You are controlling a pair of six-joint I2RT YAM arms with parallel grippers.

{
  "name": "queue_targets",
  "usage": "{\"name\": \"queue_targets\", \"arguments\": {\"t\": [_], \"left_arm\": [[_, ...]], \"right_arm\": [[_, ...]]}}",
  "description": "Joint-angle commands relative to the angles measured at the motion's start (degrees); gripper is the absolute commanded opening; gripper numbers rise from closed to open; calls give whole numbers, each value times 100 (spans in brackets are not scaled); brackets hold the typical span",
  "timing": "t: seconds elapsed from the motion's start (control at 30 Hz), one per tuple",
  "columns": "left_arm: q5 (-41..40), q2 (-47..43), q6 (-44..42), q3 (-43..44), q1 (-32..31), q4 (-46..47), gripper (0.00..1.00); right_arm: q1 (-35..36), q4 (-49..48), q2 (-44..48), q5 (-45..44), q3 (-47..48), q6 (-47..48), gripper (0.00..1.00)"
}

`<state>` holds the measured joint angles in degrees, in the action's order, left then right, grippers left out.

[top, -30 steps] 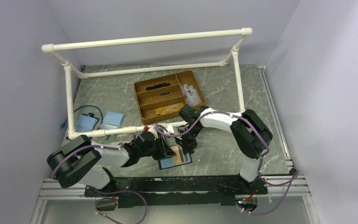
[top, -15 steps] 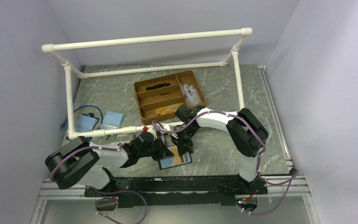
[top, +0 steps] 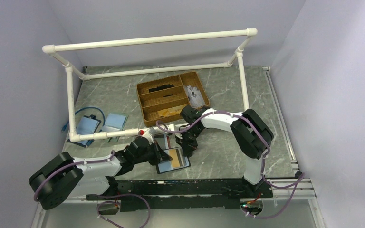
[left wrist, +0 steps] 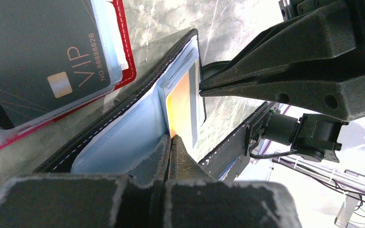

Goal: Take the credit cards out of the card holder
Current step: Remove the credit card from the card holder.

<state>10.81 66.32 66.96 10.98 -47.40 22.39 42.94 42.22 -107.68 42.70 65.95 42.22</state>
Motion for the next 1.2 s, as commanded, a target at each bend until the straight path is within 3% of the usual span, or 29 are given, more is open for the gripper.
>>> {"name": "queue_targets", "arguments": {"t": [0.0, 0.27, 0.4, 0.57, 0.73, 0.77, 0.87, 0.9, 1.17], "left_arm": [[169, 12, -102, -83, 87, 52, 0], [554, 953, 5, 53, 117, 692, 2], [559, 1135, 125, -14, 134, 966, 23], [368, 945, 189, -62, 143, 685, 39], [191, 699, 238, -169, 152, 477, 34], [186, 682, 236, -181, 152, 469, 29], [208, 693, 246, -222, 154, 576, 2], [226, 697, 247, -240, 160, 623, 0], [194, -110, 112, -525, 267, 99, 0]], "right_arm": [[-8, -64, -117, -157, 110, 7, 7], [226, -113, -248, -225, 161, -238, 7], [330, -236, -389, -317, 246, -651, 4], [415, -225, -608, -188, 367, -930, 1], [408, -262, -688, -199, 405, -1102, 0], [409, -270, -697, -200, 401, -1120, 0], [413, -275, -741, -261, 417, -1169, 0], [409, -275, -760, -297, 416, -1179, 0], [391, -372, -838, -903, 398, -1334, 0]]}}
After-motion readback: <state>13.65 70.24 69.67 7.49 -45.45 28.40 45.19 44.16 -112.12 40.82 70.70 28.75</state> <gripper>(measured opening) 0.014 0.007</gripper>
